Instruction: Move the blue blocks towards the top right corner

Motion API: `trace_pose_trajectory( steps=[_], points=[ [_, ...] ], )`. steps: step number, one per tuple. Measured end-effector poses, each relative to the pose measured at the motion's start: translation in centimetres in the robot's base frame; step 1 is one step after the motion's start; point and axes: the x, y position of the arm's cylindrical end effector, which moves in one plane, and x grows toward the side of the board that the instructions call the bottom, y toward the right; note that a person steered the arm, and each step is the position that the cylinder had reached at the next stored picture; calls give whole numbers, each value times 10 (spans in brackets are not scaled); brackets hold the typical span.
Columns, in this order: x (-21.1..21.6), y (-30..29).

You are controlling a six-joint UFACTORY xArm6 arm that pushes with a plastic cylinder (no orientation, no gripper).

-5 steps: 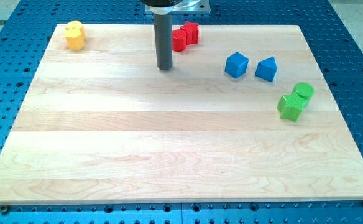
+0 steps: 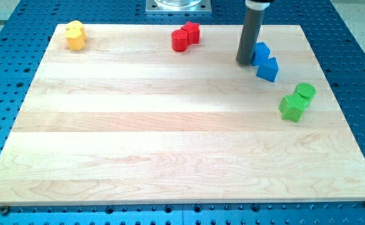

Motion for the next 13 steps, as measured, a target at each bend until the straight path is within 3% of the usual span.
trace_pose_trajectory(
  steps=[1, 2, 5, 6, 7, 10, 11, 12, 13],
  points=[
    [-17, 10],
    [-3, 0],
    [115, -9],
    [98, 25],
    [46, 33],
    [-27, 48],
    [-19, 18],
    [45, -12],
    [59, 35]
  ],
)
